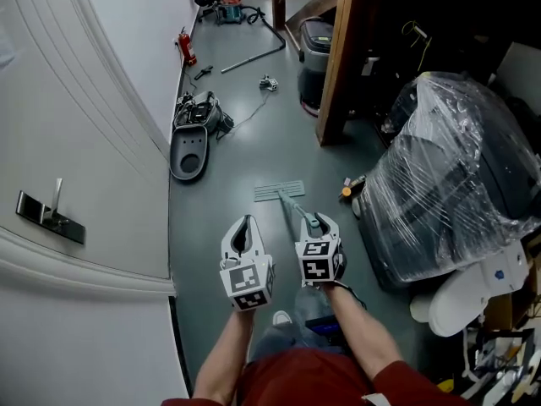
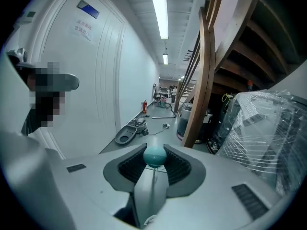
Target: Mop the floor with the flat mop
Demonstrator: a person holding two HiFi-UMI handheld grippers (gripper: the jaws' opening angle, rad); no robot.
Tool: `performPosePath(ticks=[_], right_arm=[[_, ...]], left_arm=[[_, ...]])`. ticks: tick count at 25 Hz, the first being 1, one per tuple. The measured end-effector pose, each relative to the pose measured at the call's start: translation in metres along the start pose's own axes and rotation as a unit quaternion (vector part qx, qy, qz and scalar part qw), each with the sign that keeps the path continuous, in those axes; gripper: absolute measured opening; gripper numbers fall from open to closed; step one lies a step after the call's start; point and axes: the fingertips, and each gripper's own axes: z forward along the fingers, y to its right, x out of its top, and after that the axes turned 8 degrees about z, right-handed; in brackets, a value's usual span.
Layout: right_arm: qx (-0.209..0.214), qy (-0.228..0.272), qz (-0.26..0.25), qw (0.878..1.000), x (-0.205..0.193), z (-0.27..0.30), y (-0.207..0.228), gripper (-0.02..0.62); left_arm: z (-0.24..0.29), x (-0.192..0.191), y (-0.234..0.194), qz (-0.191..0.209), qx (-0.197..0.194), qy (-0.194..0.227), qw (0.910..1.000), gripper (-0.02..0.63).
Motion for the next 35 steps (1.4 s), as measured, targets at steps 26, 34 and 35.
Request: performPosePath(ticks=[26, 34, 35], right_arm=[[0.038, 0.002, -0.01, 0.999, -0.113, -0.191, 0.052, 0.115], [0.034, 0.006, -0.004, 0.999, -0.13, -0.236, 0.054, 0.115], [0.033, 0.006, -0.002, 0.999, -0.131, -0.238, 0.053, 0.115]], left_arm=[[-0.194, 0.001, 0.139, 0.012, 0.034, 0.014, 0.9992, 0.014], [-0.234, 0.004, 0.157, 0.011, 0.027, 0.017, 0.9994, 0.014], [-0.235, 0.003, 0.156, 0.013, 0.024, 0.018, 0.9995, 0.014]])
